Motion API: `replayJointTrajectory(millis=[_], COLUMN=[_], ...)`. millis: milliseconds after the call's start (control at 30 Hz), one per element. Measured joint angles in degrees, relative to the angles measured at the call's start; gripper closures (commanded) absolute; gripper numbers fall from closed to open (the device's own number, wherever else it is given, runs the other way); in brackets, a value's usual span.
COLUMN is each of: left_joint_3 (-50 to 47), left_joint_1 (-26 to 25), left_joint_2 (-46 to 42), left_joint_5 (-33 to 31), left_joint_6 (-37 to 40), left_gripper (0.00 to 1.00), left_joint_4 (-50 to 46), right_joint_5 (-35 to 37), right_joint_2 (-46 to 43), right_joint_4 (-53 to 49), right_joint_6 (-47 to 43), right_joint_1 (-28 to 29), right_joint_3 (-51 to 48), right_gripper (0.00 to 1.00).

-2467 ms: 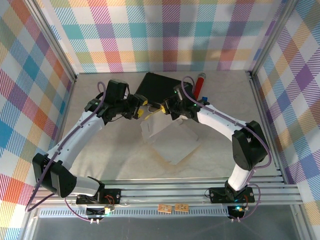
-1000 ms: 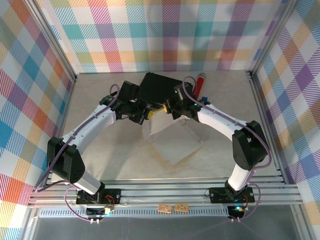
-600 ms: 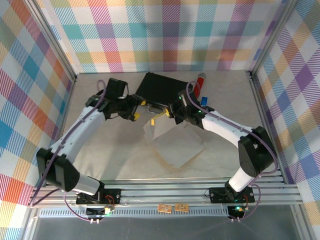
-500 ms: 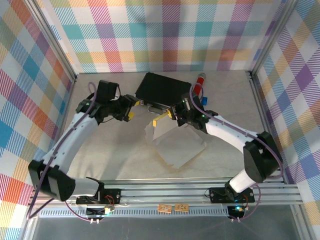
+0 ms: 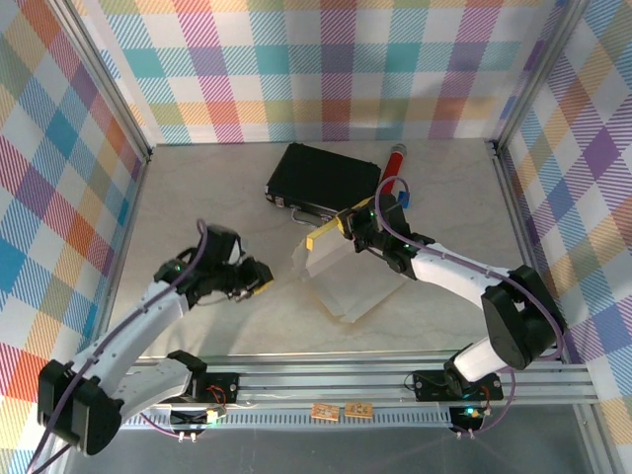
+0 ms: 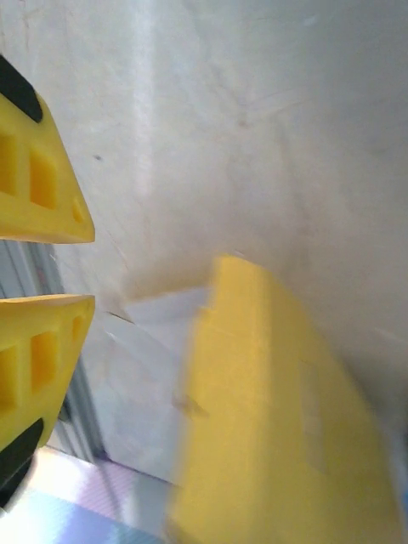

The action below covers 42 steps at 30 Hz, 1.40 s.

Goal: Fold the paper box

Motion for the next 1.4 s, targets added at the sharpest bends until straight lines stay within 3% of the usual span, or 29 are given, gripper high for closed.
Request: replayJointTrajectory(millis=[67,167,300,633,767,900,1167,1400], left_joint_3=[-4.44,-8.02,-8.59,-10.54,-9.27,-7.98,-5.86,3.08], left_joint_1=[-4.37,-10.86,-16.48,-17.77,-17.84,-17.88,-17.88,-17.79], left_joint_2=[-1.51,-0.44,5.46,17.68,21.55,18.97,8.44,19.26], left_joint_5=[-1.73,-5.03,-10.91,-23.32,-26.25,-29.44,-23.63,-20.02], left_joint_6=[-0.20,-1.31,-2.93,-5.38,-5.84,-8.02,-10.32,-8.55], left_gripper=[0.76,0.64,0.60,0.56,0.57,0.59,0.67,0.57], left_joint_4=[3.89,10.01,17.77,35.26,36.81,34.56,30.34,25.18], right_joint_5=[0.17,0.33,0.35,0.79,1.25,2.19,3.15,3.32], right_joint_2=[0.48,0.76,0.76,0.96,1.79,2.80,5.88,7.28], right_joint_4=[0.09,0.24,0.28,-2.23,-6.08,-9.79,-19.30,-25.07], right_joint_6=[0.00,0.02,0.13,1.11,2.58,3.58,5.73,6.23], right_joint_1=[0.00,0.00,0.00,0.00,0.00,0.00,0.00,0.00], right_joint_3=[0.50,0.52,0.50,1.77,5.14,8.28,14.86,18.75], right_gripper=[1.00,1.00,1.00,1.00,1.00,1.00,1.00,1.00])
